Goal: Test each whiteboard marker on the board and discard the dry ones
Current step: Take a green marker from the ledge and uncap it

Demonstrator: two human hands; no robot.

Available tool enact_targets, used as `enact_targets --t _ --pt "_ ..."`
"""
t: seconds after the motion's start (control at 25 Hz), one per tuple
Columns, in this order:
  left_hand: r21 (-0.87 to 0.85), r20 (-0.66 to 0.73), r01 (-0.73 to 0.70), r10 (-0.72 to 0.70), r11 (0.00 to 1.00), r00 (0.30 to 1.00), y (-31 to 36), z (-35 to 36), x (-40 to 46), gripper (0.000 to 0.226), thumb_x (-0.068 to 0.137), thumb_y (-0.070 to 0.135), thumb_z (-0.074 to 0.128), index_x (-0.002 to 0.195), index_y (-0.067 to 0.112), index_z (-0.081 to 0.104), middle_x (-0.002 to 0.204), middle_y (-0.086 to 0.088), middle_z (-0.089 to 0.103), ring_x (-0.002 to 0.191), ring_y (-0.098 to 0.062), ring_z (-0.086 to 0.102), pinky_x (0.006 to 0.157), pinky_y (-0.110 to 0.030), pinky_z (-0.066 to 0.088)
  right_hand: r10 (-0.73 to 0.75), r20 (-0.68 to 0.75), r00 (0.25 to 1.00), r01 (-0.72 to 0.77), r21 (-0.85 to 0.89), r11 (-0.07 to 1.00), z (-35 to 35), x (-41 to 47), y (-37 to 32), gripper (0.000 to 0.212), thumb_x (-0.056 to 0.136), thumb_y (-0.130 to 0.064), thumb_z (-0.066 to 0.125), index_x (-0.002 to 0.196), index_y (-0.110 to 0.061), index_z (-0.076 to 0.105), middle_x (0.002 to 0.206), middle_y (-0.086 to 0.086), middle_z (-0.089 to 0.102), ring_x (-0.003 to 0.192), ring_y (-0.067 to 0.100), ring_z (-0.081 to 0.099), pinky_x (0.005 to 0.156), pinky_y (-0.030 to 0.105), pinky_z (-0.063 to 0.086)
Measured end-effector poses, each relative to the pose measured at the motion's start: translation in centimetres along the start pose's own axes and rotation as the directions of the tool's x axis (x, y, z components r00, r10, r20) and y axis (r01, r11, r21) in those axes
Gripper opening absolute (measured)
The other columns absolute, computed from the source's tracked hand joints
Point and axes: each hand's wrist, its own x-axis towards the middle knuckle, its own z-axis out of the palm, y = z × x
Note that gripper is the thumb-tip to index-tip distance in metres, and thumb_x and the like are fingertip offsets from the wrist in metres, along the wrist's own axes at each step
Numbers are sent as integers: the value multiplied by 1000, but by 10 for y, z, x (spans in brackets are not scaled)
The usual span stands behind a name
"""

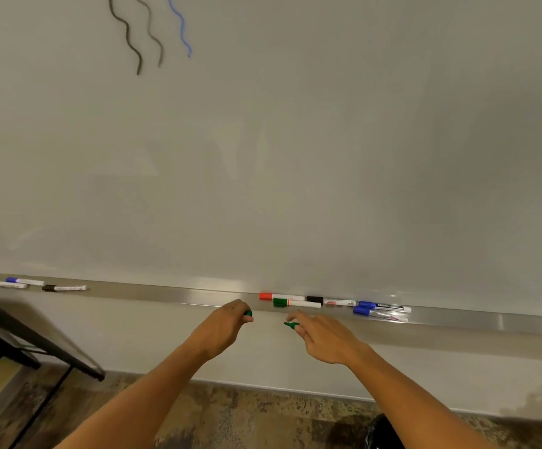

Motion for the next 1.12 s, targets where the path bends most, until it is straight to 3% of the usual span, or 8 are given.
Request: enact_targets --t 0.16,0.36,0.52,0.76,0.88,0.96,1.04,1.12 --pt "58 -121 -3 10 998 993 0 -26 -3 51 98 60 13 88 23 46 85 8 47 68 -11 45 61 -21 37 37 -77 996 -24 166 986 -16 2 -6 28 108 -32 36 135 -28 41 73 -10 49 60 7 45 54 21 34" --pt "286 -186 83 -30 955 982 9 -58 16 47 94 61 37 66 24 47 70 10 46 59 -12 47 50 -24 31 57 -148 987 -12 288 958 -35 18 -24 31 107 -36 35 139 -37 32 78 5 59 66 20 55 59 29 41" --pt "287 -236 248 -182 925 954 12 -82 38 54 99 52 40 58 18 44 59 5 49 57 -19 52 53 -28 38 37 -185 982 31 351 936 -53 28 -34 55 108 -19 35 151 -46 15 75 -12 44 64 5 44 64 20 41" --pt "46 -487 145 -105 988 867 -18 -143 61 60 95 58 30 49 20 27 43 5 28 39 -15 29 45 -25 26 -27 -279 960 140 394 908 -88 67 -51 56 99 3 32 120 -39 62 96 -4 59 75 9 58 70 22 51" --pt "26 -599 9 8 1000 800 -42 -189 74 48 96 52 28 60 23 41 58 8 42 54 -9 40 54 -25 33 -40 -335 941 188 421 888 -120 87 -79 46 106 -8 29 126 -39 57 102 -6 64 86 10 65 79 21 53" --pt "47 -690 -69 82 997 719 -62 -224 82 36 96 44 37 98 18 61 95 0 58 89 -13 53 75 -28 46 -57 -415 908 262 455 851 -143 101 -100 36 108 -20 34 129 -42 54 103 -11 67 91 12 67 84 28 56" --pt "78 -766 -90 117 993 633 -79 -260 91 51 94 40 43 134 9 51 130 -10 49 123 -22 45 101 -33 42 -61 -482 874 332 502 799 -166 109 -123 28 106 -28 45 130 -41 53 106 -13 71 94 16 67 84 34 57" --pt "161 -809 -62 168 985 563 -92 -296 96 63 93 40 45 146 7 38 148 -14 37 143 -30 29 114 -42 31 -67 -521 851 376 515 770 -188 115 -144 34 98 -31 63 129 -40 50 112 -15 72 102 13 67 85 33 57"
